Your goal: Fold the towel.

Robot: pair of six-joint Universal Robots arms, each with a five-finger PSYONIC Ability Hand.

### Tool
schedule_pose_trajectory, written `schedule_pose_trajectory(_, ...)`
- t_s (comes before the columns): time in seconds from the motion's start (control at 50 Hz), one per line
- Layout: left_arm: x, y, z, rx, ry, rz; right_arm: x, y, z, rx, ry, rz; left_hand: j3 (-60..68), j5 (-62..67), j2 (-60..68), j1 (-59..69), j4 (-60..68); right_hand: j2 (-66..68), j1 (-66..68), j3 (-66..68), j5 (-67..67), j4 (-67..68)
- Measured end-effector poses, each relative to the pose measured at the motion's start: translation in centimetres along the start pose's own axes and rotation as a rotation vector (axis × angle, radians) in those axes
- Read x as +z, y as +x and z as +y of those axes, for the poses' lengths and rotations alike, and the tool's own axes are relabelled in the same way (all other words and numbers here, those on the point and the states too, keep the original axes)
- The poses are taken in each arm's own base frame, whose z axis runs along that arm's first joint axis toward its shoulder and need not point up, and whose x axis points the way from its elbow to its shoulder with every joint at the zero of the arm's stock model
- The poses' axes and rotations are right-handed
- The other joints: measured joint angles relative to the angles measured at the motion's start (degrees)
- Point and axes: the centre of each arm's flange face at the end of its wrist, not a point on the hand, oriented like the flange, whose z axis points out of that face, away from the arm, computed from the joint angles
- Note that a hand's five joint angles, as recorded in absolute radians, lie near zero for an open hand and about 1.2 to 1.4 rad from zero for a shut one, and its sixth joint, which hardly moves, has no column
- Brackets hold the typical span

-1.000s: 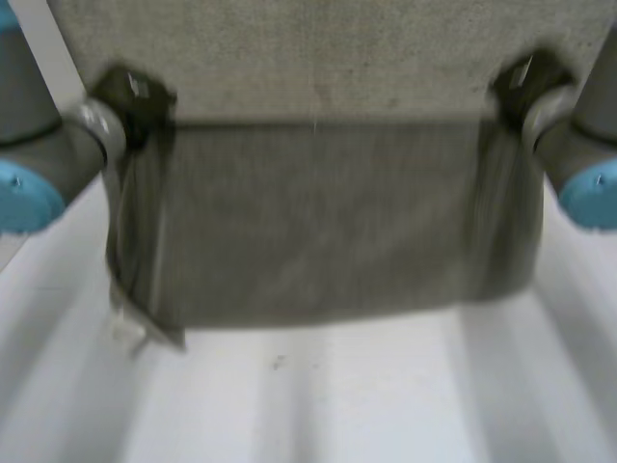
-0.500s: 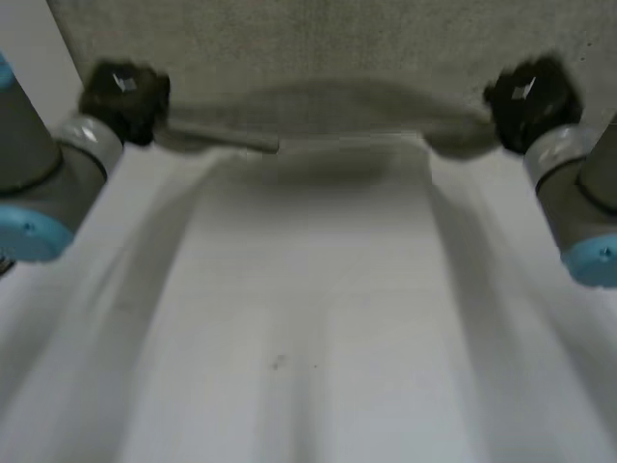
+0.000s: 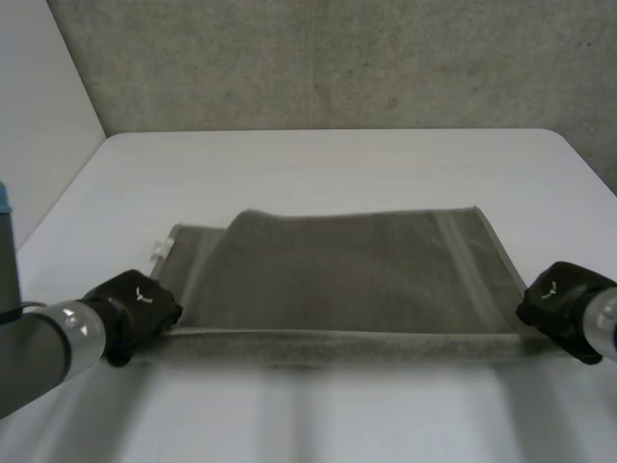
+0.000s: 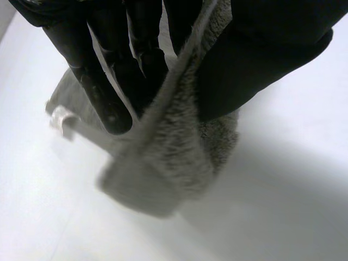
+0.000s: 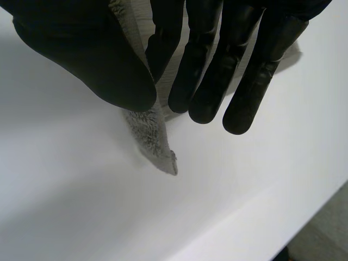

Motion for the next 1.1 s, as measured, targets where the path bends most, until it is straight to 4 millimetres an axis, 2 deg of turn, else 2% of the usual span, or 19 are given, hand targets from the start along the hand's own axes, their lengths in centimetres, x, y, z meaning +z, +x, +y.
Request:
schedule_pose_trajectory(0.1,-1.1,-0.6,-0.9,0.027,0.029,-0.016,-1.0,0.7,0.2,-0.013,0.000,0.039,0.0,0.0,0.0,0.0,0.0,0.0,0.0,0.0,0.0,0.0)
schedule_pose_trajectory(0.22,0.2,-2.9,-2.6,0.053,0.118,-0.123,-0.3,2.1,-0.3,-0.009,0.017,0.098,0.0,0.0,0.0,0.0,0.0,0.0,0.0,0.0,0.0,0.0)
schedule_pose_trajectory(0.34,4.4,-5.3,-4.3,0.084,0.193,-0.217,3.7,4.8,-1.5,0.018,0.064,0.217,0.0,0.0,0.0,0.0,0.0,0.0,0.0,0.0,0.1,0.0)
schedule_pose_trajectory(0.4,5.6,-5.8,-4.5,0.089,0.203,-0.230,4.7,5.3,-2.0,0.028,0.082,0.245,0.0,0.0,0.0,0.0,0.0,0.0,0.0,0.0,0.2,0.0)
schedule_pose_trajectory(0.42,7.3,-6.2,-4.8,0.093,0.210,-0.242,5.9,5.6,-2.9,0.040,0.114,0.277,0.0,0.1,0.0,0.0,0.0,0.0,0.0,0.0,0.3,0.0)
schedule_pose_trajectory(0.56,11.2,-6.7,-5.1,0.097,0.190,-0.269,9.0,5.8,-5.9,0.067,0.223,0.365,0.0,0.1,0.0,0.0,0.0,0.0,0.0,0.0,0.4,0.0)
schedule_pose_trajectory(0.58,12.4,-6.9,-5.1,0.093,0.171,-0.288,10.5,5.9,-6.9,0.073,0.269,0.418,0.0,0.1,0.0,0.0,0.0,0.0,0.0,0.0,0.4,0.0)
schedule_pose_trajectory(0.66,14.3,-7.2,-4.9,0.084,0.142,-0.316,12.4,6.0,-7.9,0.072,0.319,0.491,0.0,0.1,0.0,0.0,0.0,0.0,0.0,0.0,0.5,0.0)
schedule_pose_trajectory(0.7,14.3,-7.2,-4.9,0.084,0.142,-0.316,12.4,6.0,-7.9,0.072,0.319,0.491,0.0,0.1,0.0,0.0,0.0,0.0,0.0,0.0,0.5,0.0)
schedule_pose_trajectory(0.74,15.3,-7.2,-4.8,0.080,0.131,-0.331,14.1,5.9,-8.4,0.061,0.347,0.542,0.0,0.1,0.0,0.0,0.0,-0.3,-0.2,-0.3,0.4,-0.1)
schedule_pose_trajectory(0.76,15.5,-7.1,-4.8,0.080,0.134,-0.337,14.9,5.7,-8.5,0.051,0.354,0.558,-0.3,-0.3,-0.5,0.0,-0.3,-14.6,-11.0,-14.7,-12.6,-15.0)
schedule_pose_trajectory(0.78,15.5,-7.1,-4.8,0.080,0.134,-0.337,14.9,5.7,-8.5,0.051,0.354,0.558,-0.3,-0.3,-0.5,0.0,-0.3,-14.6,-11.0,-14.7,-12.6,-15.0)
schedule_pose_trajectory(0.8,15.6,-7.1,-4.9,0.081,0.138,-0.343,15.3,5.6,-8.6,0.046,0.356,0.563,-0.7,-0.7,-0.9,-0.1,-0.8,-28.3,-22.3,-27.0,-24.5,-27.3)
schedule_pose_trajectory(0.82,15.7,-7.1,-5.1,0.083,0.146,-0.351,15.6,5.4,-8.6,0.042,0.357,0.566,-11.5,-11.2,-11.7,-11.7,-11.3,-38.2,-31.3,-38.0,-34.5,-37.3)
schedule_pose_trajectory(0.86,15.7,-7.0,-5.4,0.086,0.160,-0.365,16.0,5.3,-8.6,0.037,0.353,0.569,-19.6,-18.5,-19.8,-18.0,-18.5,-49.8,-40.3,-50.0,-48.5,-50.4)
schedule_pose_trajectory(0.9,15.5,-6.9,-5.9,0.091,0.177,-0.384,16.1,5.2,-8.6,0.039,0.345,0.571,-40.0,-40.5,-41.3,-41.6,-40.4,-53.8,-43.0,-54.5,-52.6,-54.5)
schedule_pose_trajectory(0.92,15.4,-6.9,-6.2,0.093,0.184,-0.394,16.0,5.2,-8.5,0.044,0.339,0.573,-45.7,-45.9,-46.6,-45.6,-45.8,-54.5,-43.5,-55.3,-53.4,-55.1)
schedule_pose_trajectory(1.02,14.6,-7.2,-7.2,0.094,0.204,-0.441,14.9,5.8,-8.2,0.089,0.325,0.580,-55.8,-55.7,-55.9,-54.8,-55.8,-55.0,-43.8,-56.0,-54.0,-55.3)
schedule_pose_trajectory(1.1,13.8,-7.3,-7.8,0.089,0.214,-0.464,12.5,6.7,-8.0,0.182,0.352,0.582,-58.2,-57.8,-58.3,-57.1,-58.3,-55.0,-43.8,-56.0,-54.0,-55.3)
